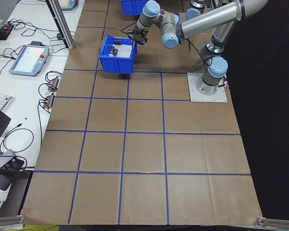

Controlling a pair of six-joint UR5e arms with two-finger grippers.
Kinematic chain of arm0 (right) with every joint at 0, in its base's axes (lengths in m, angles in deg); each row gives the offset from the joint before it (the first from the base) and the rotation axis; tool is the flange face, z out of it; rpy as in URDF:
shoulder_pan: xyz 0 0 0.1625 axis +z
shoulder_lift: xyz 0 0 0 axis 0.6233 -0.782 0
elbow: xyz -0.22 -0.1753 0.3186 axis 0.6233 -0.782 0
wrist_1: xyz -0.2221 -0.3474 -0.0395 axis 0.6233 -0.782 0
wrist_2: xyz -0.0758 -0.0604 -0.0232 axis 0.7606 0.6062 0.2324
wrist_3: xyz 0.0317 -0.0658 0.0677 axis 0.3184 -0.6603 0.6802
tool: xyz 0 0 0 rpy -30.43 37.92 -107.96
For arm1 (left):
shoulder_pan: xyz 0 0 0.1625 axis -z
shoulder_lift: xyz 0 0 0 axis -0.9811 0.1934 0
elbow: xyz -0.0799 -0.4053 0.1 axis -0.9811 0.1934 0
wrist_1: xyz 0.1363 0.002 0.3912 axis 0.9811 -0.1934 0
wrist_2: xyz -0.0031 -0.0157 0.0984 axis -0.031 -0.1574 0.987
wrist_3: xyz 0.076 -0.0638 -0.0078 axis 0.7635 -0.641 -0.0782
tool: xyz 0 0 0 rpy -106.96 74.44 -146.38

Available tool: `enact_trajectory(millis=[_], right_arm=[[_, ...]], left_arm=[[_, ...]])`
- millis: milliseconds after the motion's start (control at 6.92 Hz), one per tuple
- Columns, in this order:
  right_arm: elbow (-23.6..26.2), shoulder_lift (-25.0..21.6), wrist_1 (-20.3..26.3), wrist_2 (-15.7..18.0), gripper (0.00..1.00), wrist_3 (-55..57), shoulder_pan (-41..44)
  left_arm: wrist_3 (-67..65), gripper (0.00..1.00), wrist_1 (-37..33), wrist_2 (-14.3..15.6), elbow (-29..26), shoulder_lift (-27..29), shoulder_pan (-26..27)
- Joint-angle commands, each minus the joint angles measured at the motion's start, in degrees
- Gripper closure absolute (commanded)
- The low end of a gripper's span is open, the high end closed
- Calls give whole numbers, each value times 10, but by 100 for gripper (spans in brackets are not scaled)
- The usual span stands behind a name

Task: Place battery box in front

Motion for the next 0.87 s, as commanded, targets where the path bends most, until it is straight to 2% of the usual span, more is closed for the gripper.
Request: enact_trajectory(millis=[0,144,433,722], right_arm=[[5,-42,52,2,100,2,1],[22,-77,76,0,100,10,3],[86,-137,76,-6,100,39,5],[102,-151,77,-7,100,94,44]], left_arm=[[-55,100,4,-28,-76,83,36],[-100,100,6,-29,-118,130,68],[-151,100,45,-27,-175,206,107],[-220,100,83,-23,-192,234,130]])
